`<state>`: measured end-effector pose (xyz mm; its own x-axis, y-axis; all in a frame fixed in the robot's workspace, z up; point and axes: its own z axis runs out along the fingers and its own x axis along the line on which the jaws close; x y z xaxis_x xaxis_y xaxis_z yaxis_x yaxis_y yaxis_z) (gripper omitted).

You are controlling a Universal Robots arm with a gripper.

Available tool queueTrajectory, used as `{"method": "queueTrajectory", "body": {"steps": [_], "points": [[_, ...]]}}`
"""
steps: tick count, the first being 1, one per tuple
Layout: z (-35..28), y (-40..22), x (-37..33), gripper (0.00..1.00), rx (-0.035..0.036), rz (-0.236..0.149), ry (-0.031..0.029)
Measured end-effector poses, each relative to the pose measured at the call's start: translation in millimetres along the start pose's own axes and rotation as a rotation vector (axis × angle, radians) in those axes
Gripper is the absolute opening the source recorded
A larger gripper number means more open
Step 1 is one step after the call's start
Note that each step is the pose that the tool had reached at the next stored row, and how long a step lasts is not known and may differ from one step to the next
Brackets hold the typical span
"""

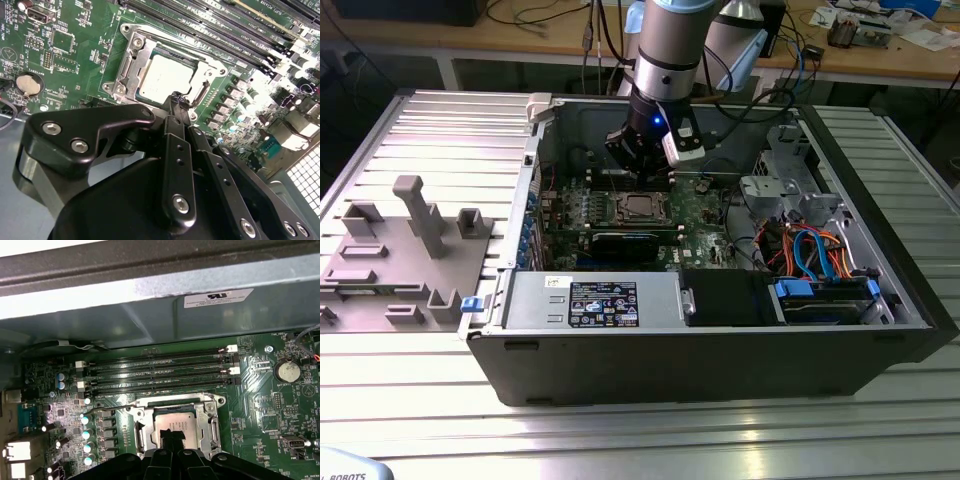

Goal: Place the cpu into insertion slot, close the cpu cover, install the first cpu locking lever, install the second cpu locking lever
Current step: 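Install the first cpu locking lever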

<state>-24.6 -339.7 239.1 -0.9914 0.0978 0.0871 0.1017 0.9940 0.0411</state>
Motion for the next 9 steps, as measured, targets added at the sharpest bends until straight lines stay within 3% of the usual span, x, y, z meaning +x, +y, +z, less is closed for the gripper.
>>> {"method": "queueTrajectory", "body": {"steps": [9], "points": [[0.0,0.0,0.0,0.11,0.0007,-0.008,0.0004]]}}
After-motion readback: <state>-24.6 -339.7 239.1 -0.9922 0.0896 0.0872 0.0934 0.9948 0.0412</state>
